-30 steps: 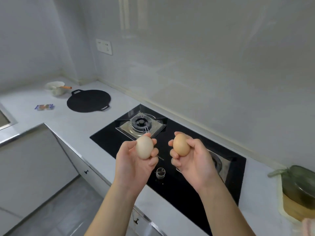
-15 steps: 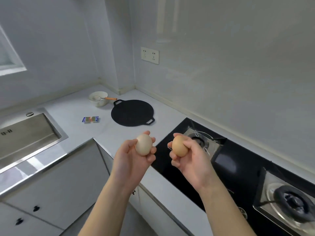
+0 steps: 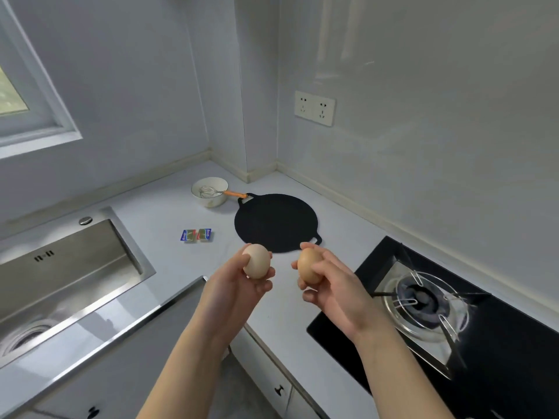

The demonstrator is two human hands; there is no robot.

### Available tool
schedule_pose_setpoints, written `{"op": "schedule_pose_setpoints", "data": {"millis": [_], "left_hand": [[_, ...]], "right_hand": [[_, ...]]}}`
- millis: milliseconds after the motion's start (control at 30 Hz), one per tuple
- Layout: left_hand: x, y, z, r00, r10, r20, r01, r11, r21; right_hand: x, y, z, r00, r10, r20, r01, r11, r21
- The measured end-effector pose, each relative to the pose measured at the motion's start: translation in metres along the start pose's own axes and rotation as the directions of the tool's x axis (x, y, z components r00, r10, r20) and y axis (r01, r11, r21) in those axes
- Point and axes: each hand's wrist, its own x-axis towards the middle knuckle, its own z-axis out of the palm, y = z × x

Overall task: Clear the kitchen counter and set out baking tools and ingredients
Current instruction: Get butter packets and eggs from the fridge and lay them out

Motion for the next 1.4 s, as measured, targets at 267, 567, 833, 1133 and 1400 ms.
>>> {"op": "schedule_pose_setpoints", "data": {"millis": [267, 567, 833, 1133, 1400], "left_hand": [[0.076, 0.024, -0.061, 0.977, 0.106, -0.184, -0.038, 0.939, 0.341], [0.2, 0.085, -0.18, 0.971, -0.01, -0.238, 0.123, 0.876, 0.466], [0.325, 0.101, -0.247, 0.966, 0.119, -0.23, 0.157, 0.438, 0.885], [0.402, 0.083, -0.268, 0.994, 0.027, -0.108, 0.101, 0.179, 0.979], [0.423, 0.074, -0.272, 0.997, 0.018, -0.078, 0.074, 0.151, 0.986]], "right_hand": [[0.115, 0.019, 0.02, 0.997, 0.064, 0.038, -0.048, 0.94, -0.337], [0.271, 0.06, 0.091, 0.994, 0.105, -0.03, -0.108, 0.896, -0.43], [0.389, 0.104, 0.118, 0.982, 0.072, -0.174, -0.183, 0.588, -0.788], [0.46, 0.122, 0.114, 0.98, 0.039, -0.195, -0.198, 0.281, -0.939], [0.483, 0.129, 0.11, 0.975, 0.055, -0.215, -0.221, 0.191, -0.956]]}}
